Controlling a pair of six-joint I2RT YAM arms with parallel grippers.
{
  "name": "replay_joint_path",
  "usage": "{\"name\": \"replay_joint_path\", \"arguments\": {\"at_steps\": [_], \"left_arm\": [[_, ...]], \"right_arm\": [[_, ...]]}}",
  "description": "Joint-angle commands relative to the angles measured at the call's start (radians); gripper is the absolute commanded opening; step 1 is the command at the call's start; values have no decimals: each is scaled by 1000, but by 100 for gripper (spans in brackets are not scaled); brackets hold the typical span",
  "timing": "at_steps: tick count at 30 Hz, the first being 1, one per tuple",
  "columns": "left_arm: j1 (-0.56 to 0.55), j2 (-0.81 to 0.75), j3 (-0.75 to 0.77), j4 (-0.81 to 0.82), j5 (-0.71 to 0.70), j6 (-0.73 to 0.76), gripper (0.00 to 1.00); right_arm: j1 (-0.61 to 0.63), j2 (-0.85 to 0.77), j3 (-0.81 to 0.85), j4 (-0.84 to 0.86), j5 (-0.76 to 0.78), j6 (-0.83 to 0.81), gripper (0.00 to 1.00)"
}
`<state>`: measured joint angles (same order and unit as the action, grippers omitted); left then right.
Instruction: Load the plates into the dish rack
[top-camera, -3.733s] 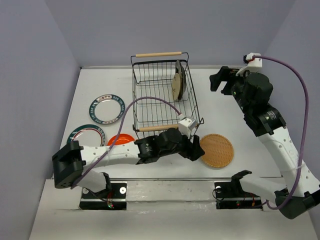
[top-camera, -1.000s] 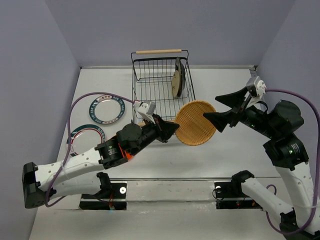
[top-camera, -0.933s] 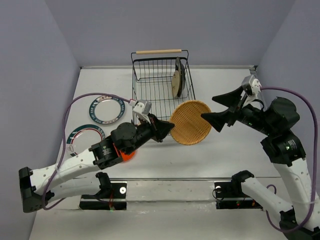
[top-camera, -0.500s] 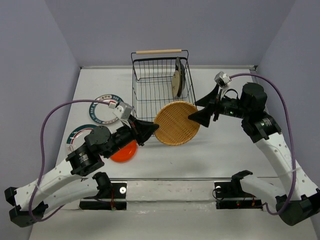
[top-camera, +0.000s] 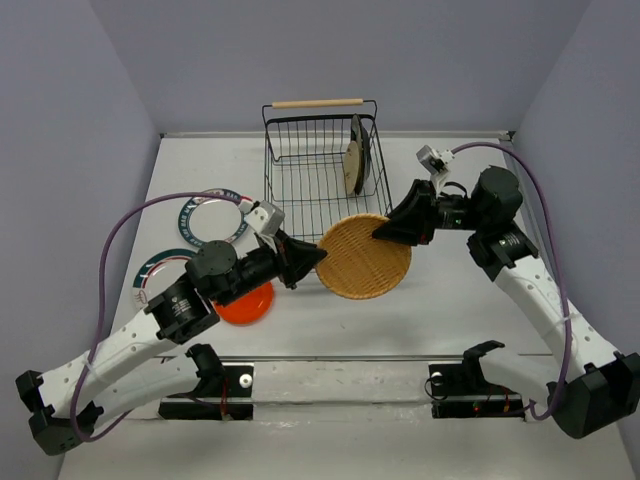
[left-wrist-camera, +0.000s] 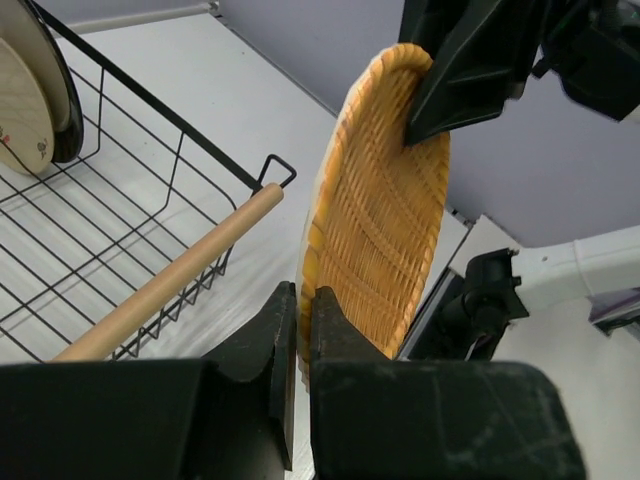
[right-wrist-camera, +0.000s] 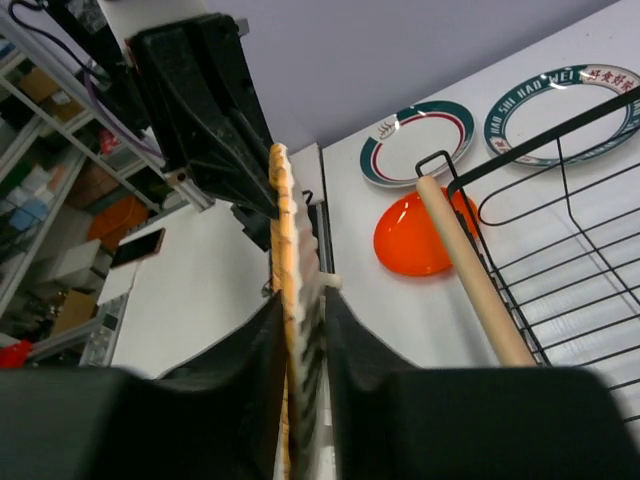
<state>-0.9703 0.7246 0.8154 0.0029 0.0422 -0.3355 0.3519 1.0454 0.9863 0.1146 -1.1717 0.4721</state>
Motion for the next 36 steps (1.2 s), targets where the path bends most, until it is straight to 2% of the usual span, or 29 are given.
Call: {"name": "replay_joint_path", "arguments": {"at_steps": [1, 6, 8, 9, 10, 11, 12, 13, 14, 16, 17, 19, 22, 23, 26, 28, 29, 32, 36], "left_arm": [[48, 2, 83, 100, 36, 44, 6], [110, 18, 111, 97, 73, 53, 6], [136, 27, 131, 80, 21, 52, 9], [143, 33, 143, 45, -61, 49, 24], [150, 33, 154, 19, -62, 49, 34], [165, 33, 178, 0, -159, 50, 45], [171, 33, 191, -65, -201, 50, 68], [180, 27, 200, -90, -282, 50, 77], [188, 21, 203, -110, -315, 49, 82], [219, 9, 208, -162, -370, 47, 92], [228, 4, 209, -178, -386, 47, 92], [252, -7, 211, -224, -442, 52, 99], [266, -22, 189, -236, -508, 65, 99], [268, -30, 179, -236, -553, 72, 99], [277, -42, 107, -215, -596, 76, 99], [294, -48, 81, -198, -585, 78, 99], [314, -54, 59, -193, -570, 85, 99], [329, -63, 24, -184, -579, 102, 99], [334, -53, 13, -175, -538, 96, 99]], "right_arm": [[2, 27, 47, 45, -36, 51, 7], [24, 65, 127, -78, 47, -29, 7], [24, 68, 164, -107, 105, -41, 7], [24, 70, 179, -122, 188, -40, 7], [24, 74, 198, -122, 235, -38, 7], [33, 82, 222, -177, 333, -43, 7], [33, 103, 267, -191, 374, -44, 7], [33, 119, 287, -214, 464, -40, 7], [33, 136, 308, -228, 465, -36, 7], [42, 183, 368, -248, 639, -35, 7], [56, 198, 386, -254, 691, -35, 7], [84, 247, 442, -262, 779, -46, 7], [133, 323, 524, -299, 986, -75, 7], [154, 385, 598, -338, 1050, -104, 7], [242, 515, 731, -397, 1400, -157, 7], [266, 576, 781, -405, 1501, -182, 7], [289, 634, 825, -414, 1612, -208, 7], [289, 715, 906, -414, 1783, -253, 7], [300, 856, 1004, -405, 1874, -291, 7]]}}
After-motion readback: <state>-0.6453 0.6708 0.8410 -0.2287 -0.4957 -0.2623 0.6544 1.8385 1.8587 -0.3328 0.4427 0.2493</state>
